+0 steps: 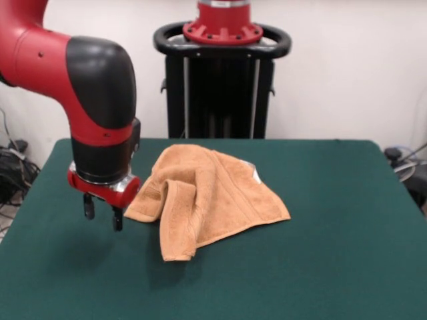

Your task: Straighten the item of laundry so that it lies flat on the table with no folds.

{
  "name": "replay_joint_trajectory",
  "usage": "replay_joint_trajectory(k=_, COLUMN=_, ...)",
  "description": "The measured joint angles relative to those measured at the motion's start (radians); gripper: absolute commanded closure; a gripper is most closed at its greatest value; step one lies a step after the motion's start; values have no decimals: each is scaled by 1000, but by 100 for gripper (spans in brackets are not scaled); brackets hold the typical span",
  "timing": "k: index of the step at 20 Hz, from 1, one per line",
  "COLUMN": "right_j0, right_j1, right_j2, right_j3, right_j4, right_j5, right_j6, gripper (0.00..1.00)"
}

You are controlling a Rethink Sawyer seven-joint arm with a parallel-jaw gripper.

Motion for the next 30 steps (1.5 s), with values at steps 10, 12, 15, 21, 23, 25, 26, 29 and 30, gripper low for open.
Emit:
replay_joint_trajectory(k=10, right_j0=-50, right_j1=29, right_j2=57, right_j3=8, right_j4=-115, right_j5=1, right_j6=-1, gripper=0)
replay_joint_trajectory(k=12, right_j0=-68, right_j1=25, right_j2=76, right_j3=13, right_j4=-128, right_j5=3, right_j6=-1, gripper=0)
replay_joint_trajectory(k=15, right_j0=-96, right_j1=18, right_j2=102, right_j3=28, right_j4=-146, right_j5=5, right_j6=-1, gripper=0)
replay_joint_trajectory(k=21, right_j0=-125, right_j1=4, right_j2=128, right_j3=64, right_j4=-181, right_j5=5, right_j6=-1, gripper=0)
replay_joint_trajectory(k=23, right_j0=-128, right_j1=-1, right_j2=133, right_j3=75, right_j4=-193, right_j5=5, right_j6=-1, gripper=0)
replay_joint_trajectory(k=25, right_j0=-129, right_j1=-7, right_j2=137, right_j3=96, right_j4=-213, right_j5=5, right_j6=-1, gripper=0)
replay_joint_trajectory(k=26, right_j0=-129, right_j1=-8, right_j2=137, right_j3=104, right_j4=-220, right_j5=4, right_j6=-1, gripper=0)
replay_joint_trajectory(k=29, right_j0=-129, right_j1=-14, right_j2=137, right_j3=123, right_j4=-236, right_j5=4, right_j6=-1, gripper=0)
replay_joint_trajectory(k=30, right_j0=-129, right_j1=-16, right_j2=137, right_j3=129, right_j4=-241, right_j5=4, right_j6=-1, gripper=0)
